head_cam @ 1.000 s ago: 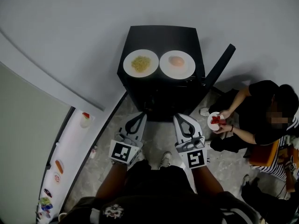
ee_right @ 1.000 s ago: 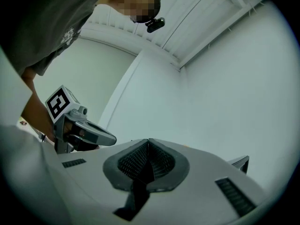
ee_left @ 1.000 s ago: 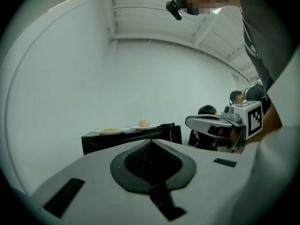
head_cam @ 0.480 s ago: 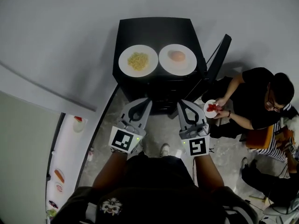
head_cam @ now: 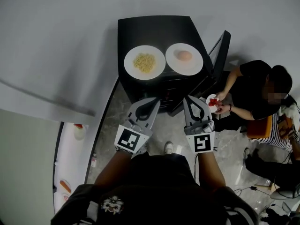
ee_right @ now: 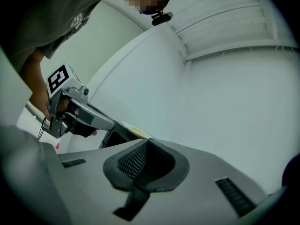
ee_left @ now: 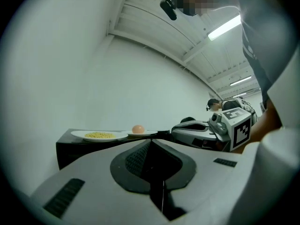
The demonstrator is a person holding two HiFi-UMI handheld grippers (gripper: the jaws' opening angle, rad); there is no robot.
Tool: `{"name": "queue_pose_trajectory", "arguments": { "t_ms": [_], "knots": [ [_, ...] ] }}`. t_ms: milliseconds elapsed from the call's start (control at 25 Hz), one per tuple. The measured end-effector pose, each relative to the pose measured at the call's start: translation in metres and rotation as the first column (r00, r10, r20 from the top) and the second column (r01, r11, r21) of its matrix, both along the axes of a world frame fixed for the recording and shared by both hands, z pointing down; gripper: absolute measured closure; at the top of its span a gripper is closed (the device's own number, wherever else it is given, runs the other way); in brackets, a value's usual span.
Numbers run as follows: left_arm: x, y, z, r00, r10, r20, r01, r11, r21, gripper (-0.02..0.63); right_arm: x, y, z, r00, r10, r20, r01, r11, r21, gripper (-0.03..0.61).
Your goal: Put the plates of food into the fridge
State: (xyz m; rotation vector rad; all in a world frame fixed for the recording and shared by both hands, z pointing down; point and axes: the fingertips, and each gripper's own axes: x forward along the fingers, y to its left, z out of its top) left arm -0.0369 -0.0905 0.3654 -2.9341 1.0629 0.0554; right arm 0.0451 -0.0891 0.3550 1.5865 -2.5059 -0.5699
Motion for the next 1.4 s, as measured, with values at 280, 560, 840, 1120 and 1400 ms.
{"name": "queue_pose_trajectory", "arguments": {
  "t_ms": [280,560,840,1120,1400],
  "knots": [
    [0.001,0.001,-0.008,0.998,0.055,-0.005,-0.055,0.998,0.029,0.592,-0.014,-0.002,-0.007,0.998,0.019,0.063,-0.020,1.000,0.013,0.554],
    [0.009,-0.005,0.005,0.999,0.037,0.010,-0.037,0.999,-0.002,0.592,-0.021,-0.005,0.014,0.973,0.014,-0.228,-0.022,0.999,-0.033,0.554],
    [0.016,-0.008,0.006,1.000,0.003,0.009,-0.003,1.000,-0.009,0.592,-0.007,-0.022,0.005,0.998,0.051,0.031,-0.048,0.995,-0.092,0.554],
    [0.018,-0.010,0.005,1.000,-0.017,0.017,0.017,1.000,-0.009,0.592,0.011,-0.036,0.008,0.979,0.063,0.192,-0.022,0.978,-0.208,0.554],
    [0.020,-0.008,0.009,0.999,-0.022,0.023,0.022,1.000,-0.016,0.592,0.031,-0.050,0.010,0.806,0.116,0.581,0.131,0.921,-0.366,0.432]
  ]
}}
